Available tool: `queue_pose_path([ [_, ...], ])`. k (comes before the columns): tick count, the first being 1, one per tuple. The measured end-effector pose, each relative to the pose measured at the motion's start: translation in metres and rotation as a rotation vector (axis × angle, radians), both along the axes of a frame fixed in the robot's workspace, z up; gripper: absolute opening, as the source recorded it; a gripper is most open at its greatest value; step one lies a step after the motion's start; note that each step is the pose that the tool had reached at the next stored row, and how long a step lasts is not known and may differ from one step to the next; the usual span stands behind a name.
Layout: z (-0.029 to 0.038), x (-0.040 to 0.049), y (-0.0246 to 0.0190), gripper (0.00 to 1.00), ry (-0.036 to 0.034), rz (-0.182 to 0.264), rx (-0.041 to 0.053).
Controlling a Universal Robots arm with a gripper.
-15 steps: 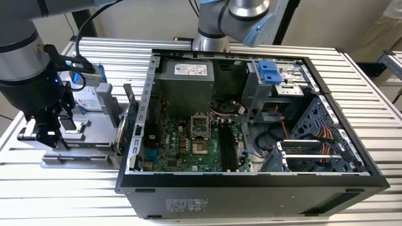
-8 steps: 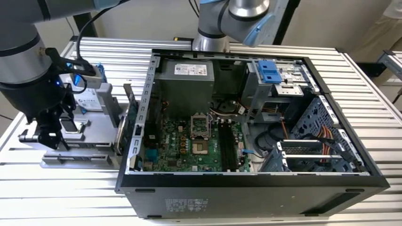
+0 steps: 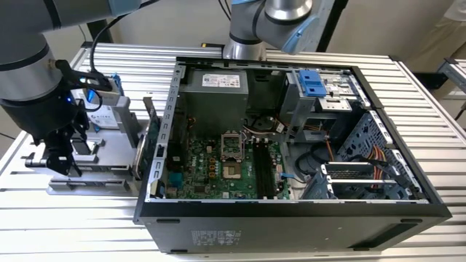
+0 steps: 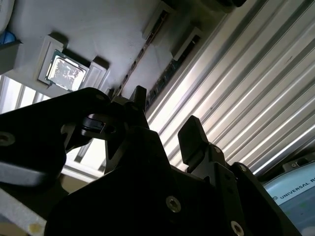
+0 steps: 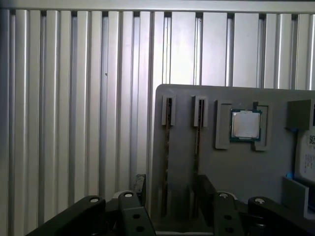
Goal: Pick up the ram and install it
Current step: 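Pick up the ram and move it above insertion slot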
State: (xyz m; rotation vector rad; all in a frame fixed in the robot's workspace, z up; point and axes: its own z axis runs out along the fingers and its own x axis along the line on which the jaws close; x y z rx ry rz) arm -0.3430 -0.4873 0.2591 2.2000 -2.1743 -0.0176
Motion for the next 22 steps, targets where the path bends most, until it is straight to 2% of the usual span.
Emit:
queue_pose_path([
  [22, -0.0174, -0.0002, 0.0, 1.0, 0.0001, 0.0, -0.0017],
])
